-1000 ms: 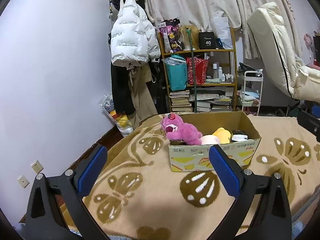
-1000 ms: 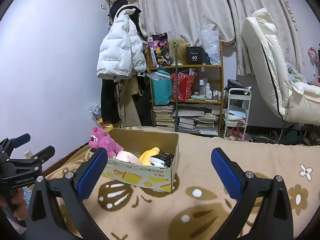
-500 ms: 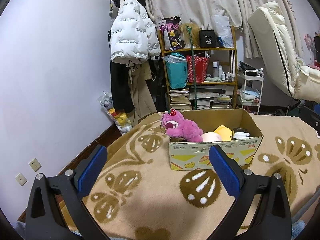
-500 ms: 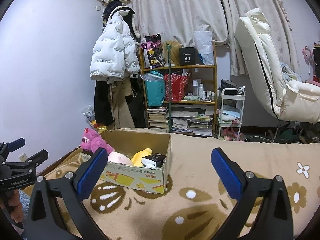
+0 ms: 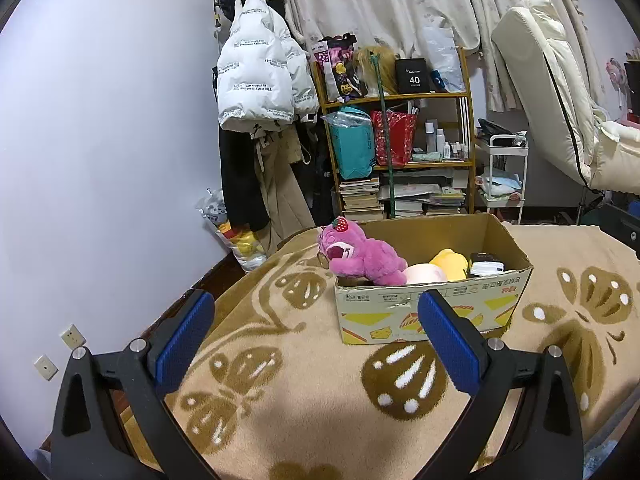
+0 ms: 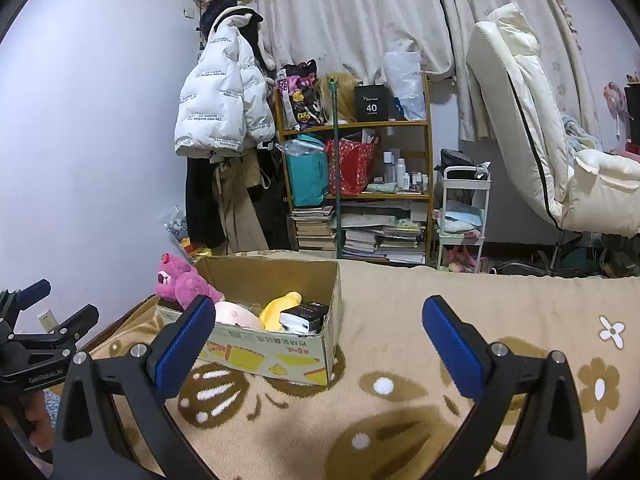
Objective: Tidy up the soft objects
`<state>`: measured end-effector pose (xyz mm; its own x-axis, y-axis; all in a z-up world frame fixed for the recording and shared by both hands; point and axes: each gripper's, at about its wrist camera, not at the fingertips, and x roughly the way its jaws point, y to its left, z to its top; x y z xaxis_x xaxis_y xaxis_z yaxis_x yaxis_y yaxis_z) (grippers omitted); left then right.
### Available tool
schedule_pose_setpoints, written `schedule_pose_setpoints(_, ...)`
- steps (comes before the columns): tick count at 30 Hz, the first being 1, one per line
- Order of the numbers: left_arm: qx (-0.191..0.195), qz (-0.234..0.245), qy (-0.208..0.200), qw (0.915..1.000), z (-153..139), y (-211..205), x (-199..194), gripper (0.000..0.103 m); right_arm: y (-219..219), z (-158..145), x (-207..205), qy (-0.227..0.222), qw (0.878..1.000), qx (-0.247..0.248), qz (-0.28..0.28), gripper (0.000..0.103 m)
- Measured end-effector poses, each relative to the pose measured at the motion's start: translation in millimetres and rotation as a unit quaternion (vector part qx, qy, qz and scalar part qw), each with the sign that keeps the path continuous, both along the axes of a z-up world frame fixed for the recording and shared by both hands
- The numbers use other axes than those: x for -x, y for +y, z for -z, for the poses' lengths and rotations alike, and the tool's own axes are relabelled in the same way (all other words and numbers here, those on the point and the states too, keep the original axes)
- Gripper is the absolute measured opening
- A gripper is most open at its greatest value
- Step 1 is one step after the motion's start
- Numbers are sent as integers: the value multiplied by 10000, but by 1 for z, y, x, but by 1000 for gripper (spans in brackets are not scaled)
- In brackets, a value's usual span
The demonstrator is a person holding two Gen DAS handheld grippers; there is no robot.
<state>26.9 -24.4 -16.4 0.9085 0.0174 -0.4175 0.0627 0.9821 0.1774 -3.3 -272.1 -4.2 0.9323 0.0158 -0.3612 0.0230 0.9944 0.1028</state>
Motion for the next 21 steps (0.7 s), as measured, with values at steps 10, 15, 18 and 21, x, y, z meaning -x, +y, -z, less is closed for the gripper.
schedule_pose_setpoints(10,37,-47,-65,10000,0,1,1,101,0,1,0,-1,10000,-2,6,103)
schedule_pose_setpoints(15,47,-53,-54,10000,-1,2,1,101,0,1,0,12,10000,-1,5,103)
schedule_pose_setpoints(18,54,-45,-50,10000,-1,2,1,101,0,1,0,12,10000,-7,13,103)
schedule_pose_setpoints(21,55,-43,-55,10000,-1,2,1,101,-1,0,0,4,10000,-2,4,103)
